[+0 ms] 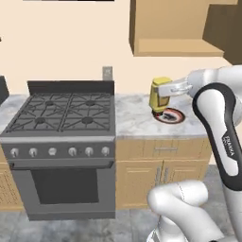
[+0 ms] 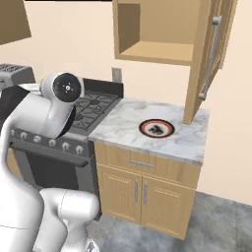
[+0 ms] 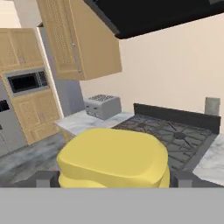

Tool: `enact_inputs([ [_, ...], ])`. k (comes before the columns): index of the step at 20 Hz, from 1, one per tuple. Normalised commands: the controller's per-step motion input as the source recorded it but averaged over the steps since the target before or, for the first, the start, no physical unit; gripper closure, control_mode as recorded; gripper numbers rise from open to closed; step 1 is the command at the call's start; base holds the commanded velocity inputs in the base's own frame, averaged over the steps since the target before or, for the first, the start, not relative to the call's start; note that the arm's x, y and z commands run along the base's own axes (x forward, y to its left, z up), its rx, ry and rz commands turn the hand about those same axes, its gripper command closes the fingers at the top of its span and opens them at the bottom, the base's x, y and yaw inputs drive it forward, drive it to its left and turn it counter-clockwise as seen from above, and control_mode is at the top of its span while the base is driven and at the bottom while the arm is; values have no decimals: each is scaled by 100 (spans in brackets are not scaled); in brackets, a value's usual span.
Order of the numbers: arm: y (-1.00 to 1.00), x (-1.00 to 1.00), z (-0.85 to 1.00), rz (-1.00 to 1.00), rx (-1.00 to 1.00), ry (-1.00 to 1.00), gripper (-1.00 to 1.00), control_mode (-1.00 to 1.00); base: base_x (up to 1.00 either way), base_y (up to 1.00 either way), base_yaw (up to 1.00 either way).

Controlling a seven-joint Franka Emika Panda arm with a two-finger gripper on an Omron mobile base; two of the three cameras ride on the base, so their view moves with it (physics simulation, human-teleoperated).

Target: Move the hot dog bun to the plate on the dining table and place the condiment next to that plate. Then navigate to the fridge and take the sausage and place it on the plate as well.

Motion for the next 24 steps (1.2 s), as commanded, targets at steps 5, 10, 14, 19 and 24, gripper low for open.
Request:
enact_inputs([
  [5,0,0,0,0,0,0,100,100,-95,78,57],
  [10,0,0,0,0,0,0,100,100,-91,70,62],
  [14,0,0,0,0,0,0,100,100,-100,52,53],
  [19,0,0,0,0,0,0,100,100,-100,37,46],
  [24,0,0,0,0,0,0,100,100,-100,43,47],
])
